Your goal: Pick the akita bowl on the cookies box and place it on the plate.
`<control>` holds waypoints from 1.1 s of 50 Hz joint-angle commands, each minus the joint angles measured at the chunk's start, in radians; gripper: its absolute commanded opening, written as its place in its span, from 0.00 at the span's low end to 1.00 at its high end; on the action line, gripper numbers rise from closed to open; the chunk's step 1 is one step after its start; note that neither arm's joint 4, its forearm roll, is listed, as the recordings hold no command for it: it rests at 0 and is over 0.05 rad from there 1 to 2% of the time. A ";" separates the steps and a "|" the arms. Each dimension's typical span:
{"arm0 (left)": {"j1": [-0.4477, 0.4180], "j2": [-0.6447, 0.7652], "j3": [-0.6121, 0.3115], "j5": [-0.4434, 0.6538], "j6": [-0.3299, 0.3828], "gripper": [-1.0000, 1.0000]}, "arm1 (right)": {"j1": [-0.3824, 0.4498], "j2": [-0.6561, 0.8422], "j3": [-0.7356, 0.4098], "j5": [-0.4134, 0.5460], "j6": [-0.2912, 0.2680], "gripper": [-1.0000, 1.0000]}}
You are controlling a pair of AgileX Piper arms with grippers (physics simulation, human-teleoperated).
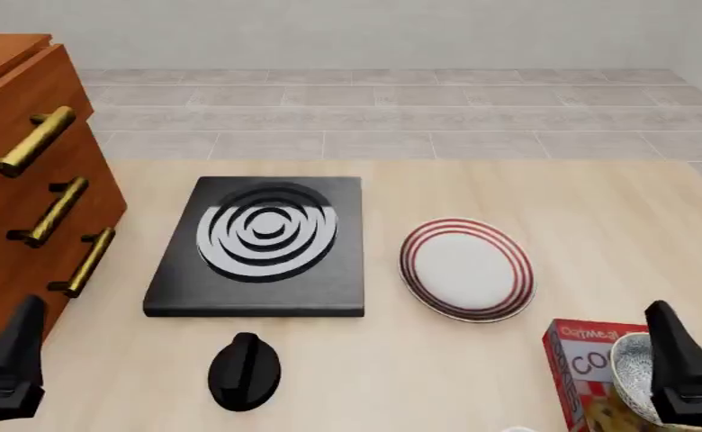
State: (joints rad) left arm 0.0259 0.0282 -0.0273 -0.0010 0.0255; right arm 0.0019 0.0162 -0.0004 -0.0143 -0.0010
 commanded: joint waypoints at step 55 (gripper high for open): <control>-0.026 -0.021 0.023 -0.001 -0.026 1.00 | -0.129 0.420 -0.889 0.793 -0.032 1.00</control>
State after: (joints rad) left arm 0.0001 0.0074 -0.0044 -0.0017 0.0001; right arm -0.1119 0.3773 -0.7741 0.6218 -0.0414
